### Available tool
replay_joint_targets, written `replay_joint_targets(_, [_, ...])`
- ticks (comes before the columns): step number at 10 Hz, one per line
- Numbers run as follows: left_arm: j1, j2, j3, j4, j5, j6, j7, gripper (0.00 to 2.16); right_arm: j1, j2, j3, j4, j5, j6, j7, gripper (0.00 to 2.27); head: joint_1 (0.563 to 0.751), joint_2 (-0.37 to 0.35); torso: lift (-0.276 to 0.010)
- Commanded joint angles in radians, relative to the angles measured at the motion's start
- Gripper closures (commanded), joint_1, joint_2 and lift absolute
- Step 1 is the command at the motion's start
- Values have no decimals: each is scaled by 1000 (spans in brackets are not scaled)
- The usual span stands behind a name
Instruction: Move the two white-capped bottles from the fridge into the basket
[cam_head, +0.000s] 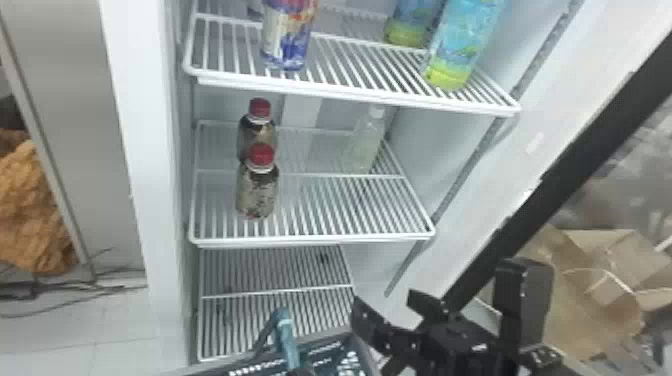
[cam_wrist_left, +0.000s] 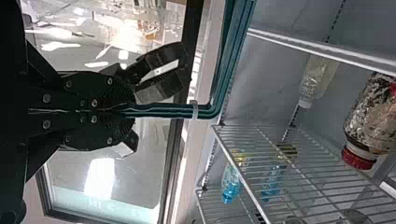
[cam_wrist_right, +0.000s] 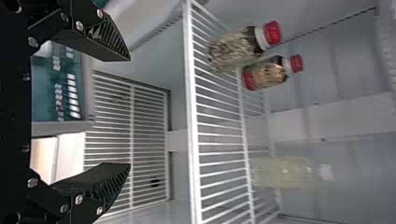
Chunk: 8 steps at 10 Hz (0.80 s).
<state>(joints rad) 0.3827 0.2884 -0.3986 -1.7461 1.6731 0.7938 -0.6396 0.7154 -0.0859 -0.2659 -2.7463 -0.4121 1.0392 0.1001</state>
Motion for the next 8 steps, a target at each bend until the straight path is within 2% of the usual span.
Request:
replay_joint_targets(1, [0, 0, 2, 0, 0, -1, 0, 1119, -28, 0, 5, 43, 21, -65, 0, 176, 695, -350, -260])
replay_joint_targets(3, [3, -1, 2, 0, 0, -1, 0, 1119, -60, 0, 23, 136, 41, -242, -10, 39, 695, -350, -260])
replay_joint_targets(6, [3, -1, 2, 0, 0, -1, 0, 1119, -141, 0, 49, 350, 49, -566, -8, 36, 695, -350, -260])
replay_joint_targets(8, [3, -1, 0, 0, 0, -1, 0, 1119, -195, -3, 65, 418, 53, -634, -8, 36, 695, -350, -260])
